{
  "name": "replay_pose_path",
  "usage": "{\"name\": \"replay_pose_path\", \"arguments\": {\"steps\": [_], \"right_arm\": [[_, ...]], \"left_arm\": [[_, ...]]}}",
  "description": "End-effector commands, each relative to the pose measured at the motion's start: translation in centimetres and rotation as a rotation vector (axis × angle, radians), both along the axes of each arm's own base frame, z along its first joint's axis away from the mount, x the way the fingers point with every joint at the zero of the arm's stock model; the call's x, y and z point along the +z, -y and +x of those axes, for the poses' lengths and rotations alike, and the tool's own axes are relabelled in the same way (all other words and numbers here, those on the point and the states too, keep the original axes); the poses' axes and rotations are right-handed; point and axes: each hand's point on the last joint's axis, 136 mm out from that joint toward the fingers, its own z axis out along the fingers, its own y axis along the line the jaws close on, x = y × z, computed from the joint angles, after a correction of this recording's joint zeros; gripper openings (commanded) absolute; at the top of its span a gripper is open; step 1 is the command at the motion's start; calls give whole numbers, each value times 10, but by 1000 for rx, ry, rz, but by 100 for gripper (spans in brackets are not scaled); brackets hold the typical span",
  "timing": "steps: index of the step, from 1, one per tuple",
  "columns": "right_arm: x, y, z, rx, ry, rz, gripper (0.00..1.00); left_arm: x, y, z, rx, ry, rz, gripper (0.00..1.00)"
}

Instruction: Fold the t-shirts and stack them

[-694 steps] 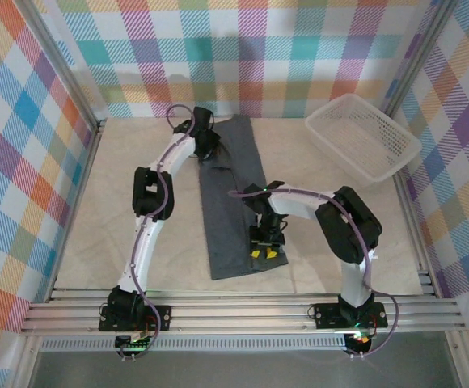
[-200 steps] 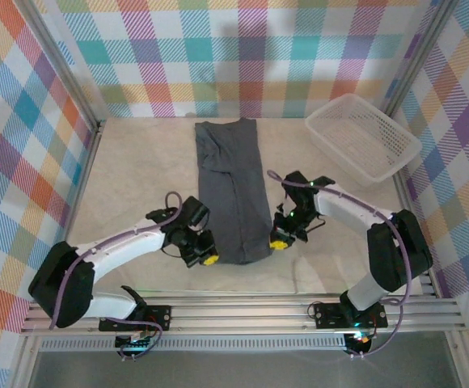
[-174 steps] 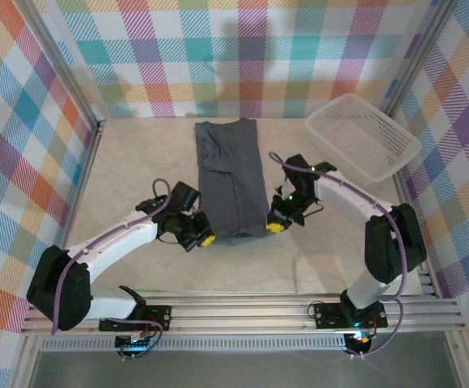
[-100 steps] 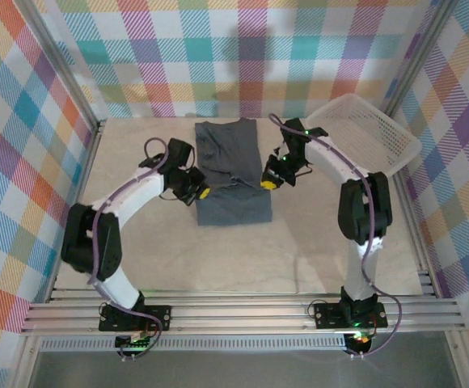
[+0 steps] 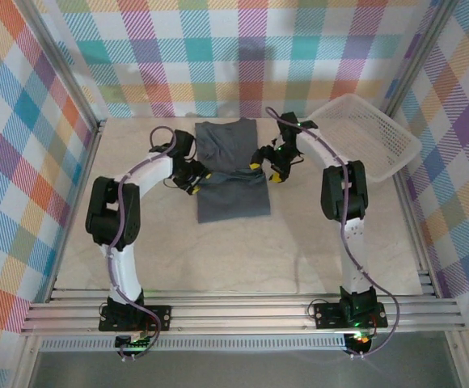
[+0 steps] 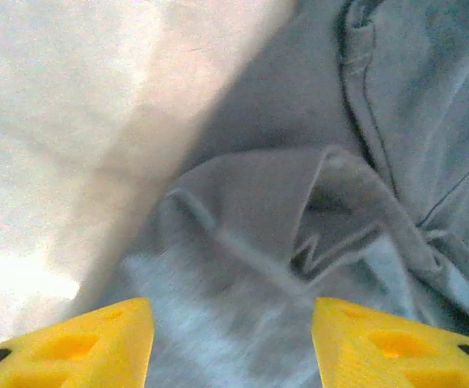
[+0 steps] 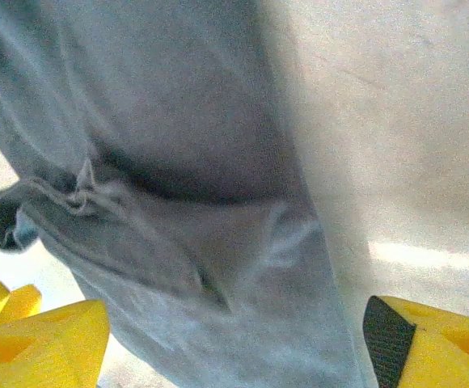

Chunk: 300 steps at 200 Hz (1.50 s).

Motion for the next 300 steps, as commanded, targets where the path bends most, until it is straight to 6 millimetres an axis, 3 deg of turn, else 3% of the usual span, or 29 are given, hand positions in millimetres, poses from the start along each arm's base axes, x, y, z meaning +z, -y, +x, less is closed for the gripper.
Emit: {"name": "replay_pose_path", "arguments": {"steps": [1, 18, 30, 59, 98, 124, 164, 177, 199, 208, 245, 300], "right_arm": [[40, 13, -26, 6, 76, -6, 81], [29, 17, -60, -21, 27, 20, 75], [18, 19, -84, -41, -20, 43, 68], [-1, 12, -119, -57, -105, 105, 62], [-28, -3, -128, -65, -201, 151, 58], [-41, -8, -122, -73, -221, 153, 54], [-61, -6, -112, -78, -240, 85, 41], [-60, -5, -106, -80, -218, 77, 33], [-50, -5, -96, -69, -166, 64, 10], [-47, -3, -94, -63, -154, 53, 0], [-32, 2, -111, -32, -145, 38, 0], [-23, -5, -171, 49, -230, 69, 0]], "left_arm": [[9, -1, -52, 56, -15, -20, 56], [-12, 10, -88, 90, -79, -104, 55], [-23, 17, -102, 115, -113, -145, 54], [-35, 28, -106, 139, -120, -167, 54], [-49, 34, -97, 149, -130, -163, 51], [-54, 39, -83, 142, -106, -171, 47], [-66, 41, -67, 141, -89, -141, 29], [-65, 39, -62, 139, -74, -122, 20], [-63, 35, -58, 145, -59, -107, 1], [-61, 33, -61, 143, -65, -104, 0], [-51, 25, -93, 117, -131, -95, 0], [-36, 18, -148, 32, -174, -127, 0]]}}
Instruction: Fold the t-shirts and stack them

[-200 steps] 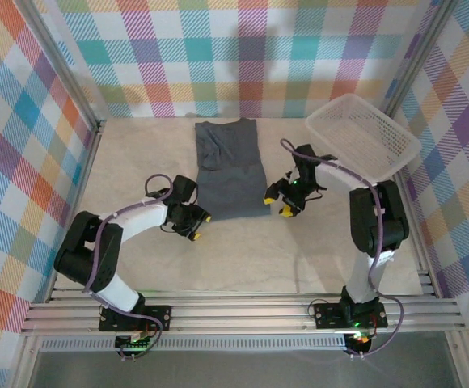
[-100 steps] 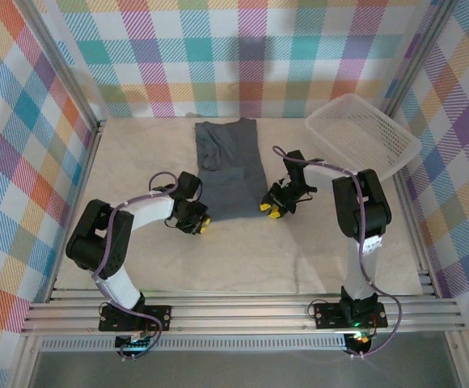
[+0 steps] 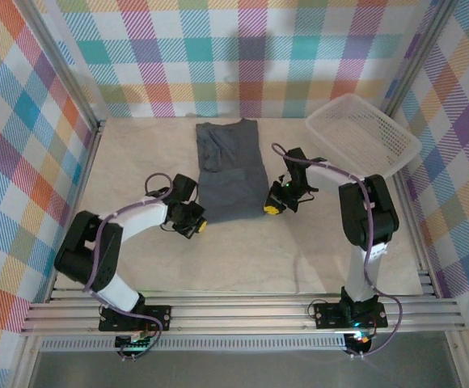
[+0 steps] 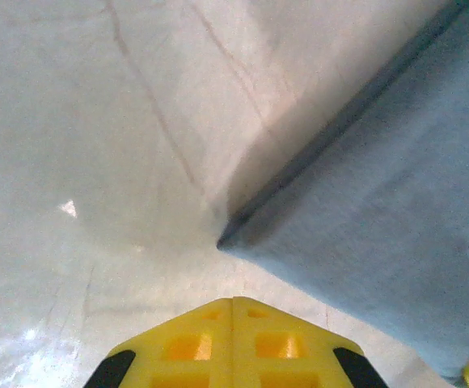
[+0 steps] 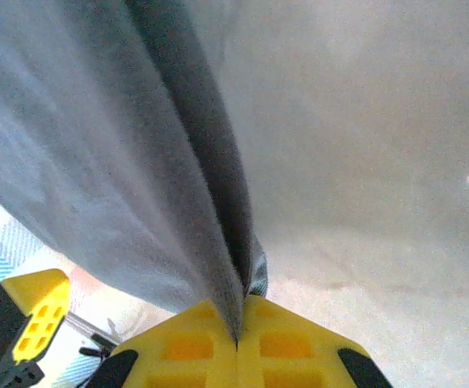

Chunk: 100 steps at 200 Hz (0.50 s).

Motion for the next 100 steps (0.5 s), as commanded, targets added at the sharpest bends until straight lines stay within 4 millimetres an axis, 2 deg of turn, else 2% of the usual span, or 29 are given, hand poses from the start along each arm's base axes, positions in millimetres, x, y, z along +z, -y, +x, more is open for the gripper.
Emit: {"name": "replay_pose_path", "arguments": {"steps": [1, 32, 49, 54, 62, 67, 80, 100], "right_arm": [[10, -5, -37, 72, -58, 23, 0], [14, -4, -76, 140, -99, 9, 0], [12, 1, -87, 141, -116, 1, 0], [10, 3, -90, 141, -121, -7, 0], [9, 6, -92, 142, -121, -19, 0], [8, 6, -93, 143, -123, -24, 0], [6, 8, -94, 139, -127, -32, 0], [3, 12, -98, 135, -140, -49, 0]], "left_arm": [[4, -2, -28, -64, -26, -12, 0], [12, -7, -59, -146, -45, -7, 0], [14, -10, -70, -162, -39, -15, 0], [14, -11, -73, -160, -40, -12, 10], [13, -14, -75, -152, -41, -7, 35], [12, -14, -74, -146, -36, -7, 42], [10, -12, -69, -126, -20, -18, 46], [7, -5, -59, -113, -15, -32, 45]]}}
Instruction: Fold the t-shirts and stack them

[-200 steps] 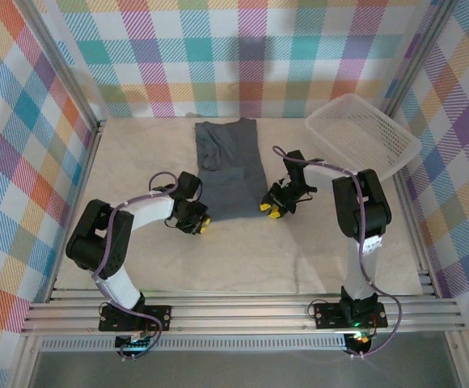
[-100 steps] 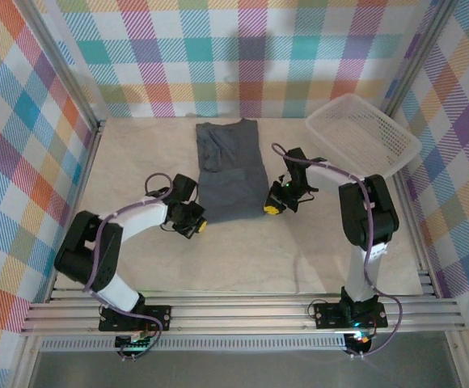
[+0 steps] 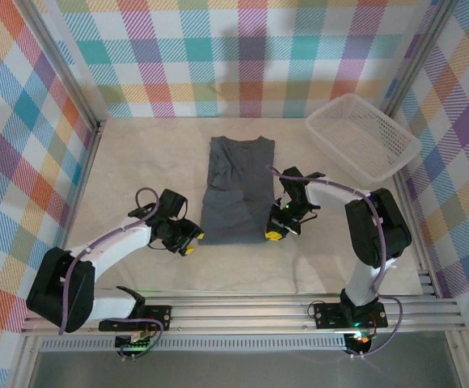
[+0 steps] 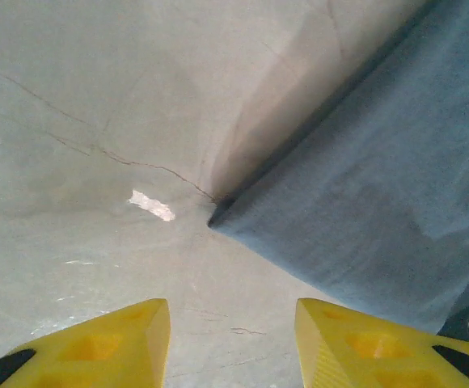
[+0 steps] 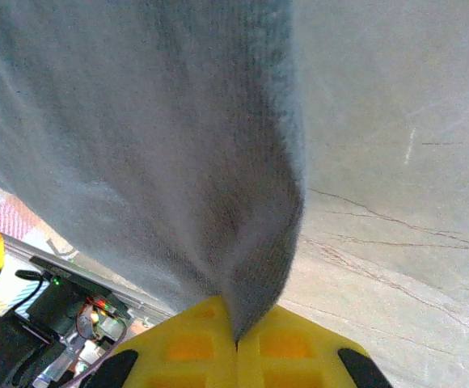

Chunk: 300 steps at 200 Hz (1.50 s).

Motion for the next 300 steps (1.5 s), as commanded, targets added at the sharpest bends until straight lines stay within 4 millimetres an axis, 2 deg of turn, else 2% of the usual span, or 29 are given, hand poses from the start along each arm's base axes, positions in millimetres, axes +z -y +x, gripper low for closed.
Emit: {"name": "replay_pose_path", "arguments": {"steps": [1, 40, 87, 135, 166, 182, 202, 236, 260, 284, 300], "right_arm": [[2, 7, -10, 11, -15, -19, 0], [-3, 10, -12, 5, -18, -32, 0], [-6, 10, -13, -5, -25, -31, 0], [-6, 10, -16, -4, -28, -26, 0], [-4, 10, -15, -6, -26, -20, 0], [-3, 10, -15, -6, -24, -20, 0], [-3, 11, -15, -7, -21, -23, 0], [2, 16, -10, -18, 9, -32, 0], [5, 17, -9, -11, 20, -26, 0], [7, 19, -15, 7, 17, -19, 0], [12, 17, -20, 20, 14, 12, 0]], "left_arm": [[-5, 8, 3, -3, -6, -14, 45], [-22, 20, 1, -45, -65, 5, 43], [-27, 37, 16, -73, -61, 10, 40], [-26, 40, 33, -106, -36, 66, 25], [-29, 45, 42, -117, -23, 65, 20], [-28, 44, 43, -128, -24, 83, 12], [-27, 39, 39, -135, -34, 107, 0], [-18, 28, 21, -165, -56, 136, 0], [-17, 17, -3, -201, -104, 151, 0], [-16, 7, -22, -208, -115, 145, 0], [-10, 6, -27, -193, -89, 116, 0]]}}
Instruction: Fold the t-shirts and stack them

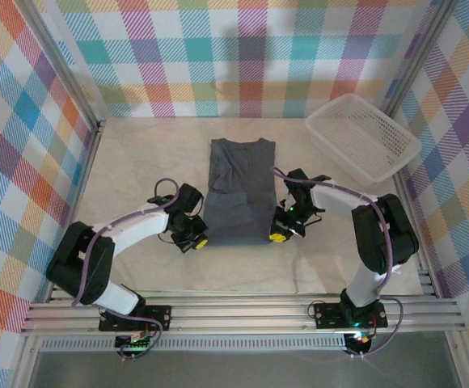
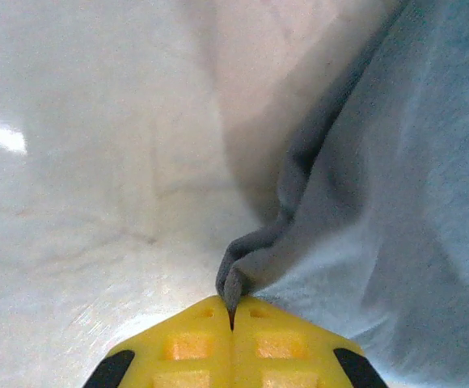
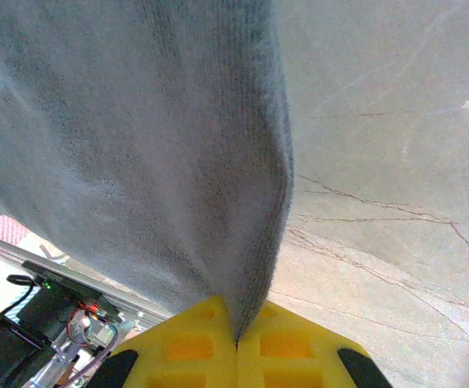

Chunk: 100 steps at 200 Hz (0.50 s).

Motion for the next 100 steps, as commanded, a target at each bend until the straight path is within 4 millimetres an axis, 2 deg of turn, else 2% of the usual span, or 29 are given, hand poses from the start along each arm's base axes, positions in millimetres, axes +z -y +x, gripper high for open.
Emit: {"name": "replay_pose_path", "arguments": {"steps": [1, 39, 59, 79, 100], "right_arm": [[9, 4, -15, 29, -17, 25, 0], [25, 3, -29, 67, -13, 61, 0], [37, 2, -29, 63, 3, 75, 0], [56, -1, -20, 40, 40, 96, 0], [83, -3, 2, -18, 98, 112, 0]], "left_arm": [[4, -11, -27, -16, -31, 5, 0], [30, -9, -25, 13, 59, -60, 0], [44, -5, -21, 21, 97, -95, 0], [66, -1, -9, 31, 157, -112, 0], [94, 2, 12, 57, 230, -116, 0]]}}
